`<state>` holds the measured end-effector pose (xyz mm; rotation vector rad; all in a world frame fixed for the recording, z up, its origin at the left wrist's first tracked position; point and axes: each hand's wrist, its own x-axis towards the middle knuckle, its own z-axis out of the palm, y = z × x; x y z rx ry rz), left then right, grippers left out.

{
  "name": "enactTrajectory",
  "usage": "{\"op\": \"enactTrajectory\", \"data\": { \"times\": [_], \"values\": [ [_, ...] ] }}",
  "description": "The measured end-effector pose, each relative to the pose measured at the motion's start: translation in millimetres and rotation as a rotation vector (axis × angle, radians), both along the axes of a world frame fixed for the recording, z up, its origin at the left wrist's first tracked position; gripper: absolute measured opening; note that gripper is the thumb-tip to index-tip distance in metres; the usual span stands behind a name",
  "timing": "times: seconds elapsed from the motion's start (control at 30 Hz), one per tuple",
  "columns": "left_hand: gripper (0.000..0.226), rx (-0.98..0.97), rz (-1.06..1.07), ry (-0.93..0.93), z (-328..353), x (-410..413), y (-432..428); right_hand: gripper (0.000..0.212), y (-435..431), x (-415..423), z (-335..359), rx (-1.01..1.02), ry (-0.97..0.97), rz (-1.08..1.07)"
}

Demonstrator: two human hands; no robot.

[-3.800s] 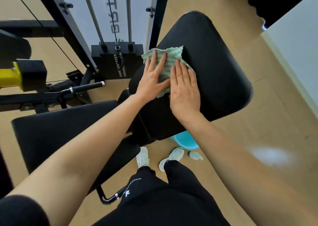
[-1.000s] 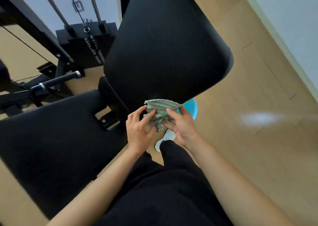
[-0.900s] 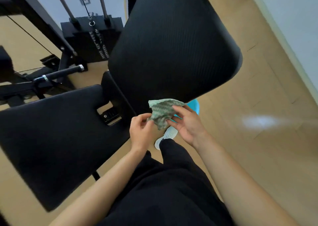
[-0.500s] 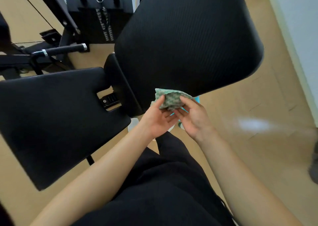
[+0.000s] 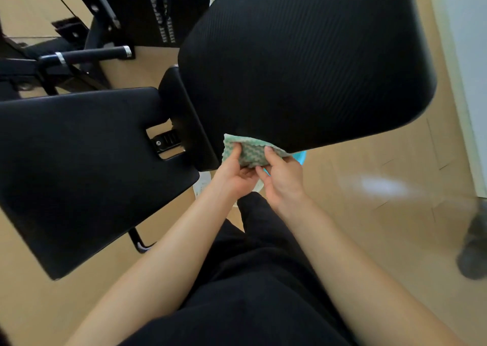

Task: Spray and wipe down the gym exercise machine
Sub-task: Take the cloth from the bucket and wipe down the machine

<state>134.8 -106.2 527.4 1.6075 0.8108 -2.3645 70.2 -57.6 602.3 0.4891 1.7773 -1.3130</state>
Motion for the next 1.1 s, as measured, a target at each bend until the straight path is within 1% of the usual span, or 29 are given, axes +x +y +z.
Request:
{"op": "enactTrajectory", "data": {
  "times": [0.1,0.13,0.3,0.37,0.43,0.5,0.57,0.6,0.67,0.7,0.73,0.77,0.8,0.87,0.93,0.97,1.03,1.1],
  "values": [
    [0.081,0.04,0.023,-0.052,-17.2,8.2,1.2,0.024,-2.4,12.5,-23.1,0.015,-0.02,0.016],
    [0.081,0.043,0.035,-0.057,-22.5,10.5,0.9,0.023,-3.1,16.9,-32.1,0.026,-0.014,0.022],
    [0.058,0.008,0.047,-0.075,-36.8,22.8,-3.3,0.038,-3.1,36.2,-75.7,0.082,-0.008,0.078],
    [0.05,-0.008,-0.008,-0.097,-35.0,25.9,-4.0,0.039,-2.4,40.8,-86.0,0.112,0.0,0.097],
    [0.035,-0.089,-0.081,-0.128,-36.8,30.8,-4.4,0.037,-2.0,42.0,-90.6,0.137,-0.009,0.119],
    [0.02,-0.197,-0.151,-0.245,-44.0,39.6,-6.3,0.034,-2.0,39.6,-88.3,0.155,-0.053,0.147],
    [0.02,-0.282,-0.205,-0.383,-55.8,51.0,-6.5,0.033,-0.1,35.3,-81.2,0.17,-0.106,0.212],
    [0.02,-0.301,-0.203,-0.441,-60.2,57.9,-7.2,0.033,1.6,33.9,-77.5,0.183,-0.133,0.261],
    [0.013,-0.314,-0.158,-0.552,-64.1,71.8,-11.6,0.037,5.5,34.5,-69.3,0.233,-0.161,0.405],
    [0.01,-0.323,-0.136,-0.612,-65.8,78.7,-15.0,0.037,7.5,36.9,-65.8,0.264,-0.142,0.5],
    [0.011,-0.34,-0.131,-0.675,-67.6,85.6,-19.0,0.036,9.6,39.7,-63.8,0.286,-0.071,0.615],
    [0.012,-0.374,-0.131,-0.716,-69.8,92.1,-23.0,0.035,12.2,42.5,-62.9,0.296,0.059,0.749],
    [0.012,-0.419,-0.143,-0.718,-72.6,96.2,-27.0,0.032,14.8,43.9,-63.5,0.282,0.234,0.893],
    [0.018,-0.526,-0.186,-0.592,-76.4,94.2,-32.5,0.027,15.8,42.9,-64.2,0.187,0.628,1.178],
    [0.036,-0.613,-0.245,-0.412,-79.0,78.7,-32.5,0.026,14.9,37.0,-72.6,0.096,1.033,1.414],
    [0.045,-0.645,-0.271,-0.339,-79.1,69.4,-30.8,0.026,13.5,34.3,-75.2,0.08,1.185,1.502],
    [0.068,-0.674,-0.318,-0.273,-89.0,56.4,-20.3,0.028,11.2,28.8,-80.3,0.039,1.392,1.656],
    [0.077,-0.679,-0.341,-0.268,-95.6,52.6,-8.7,0.026,8.4,24.6,-82.3,0.044,1.497,1.787]
  ]
}}
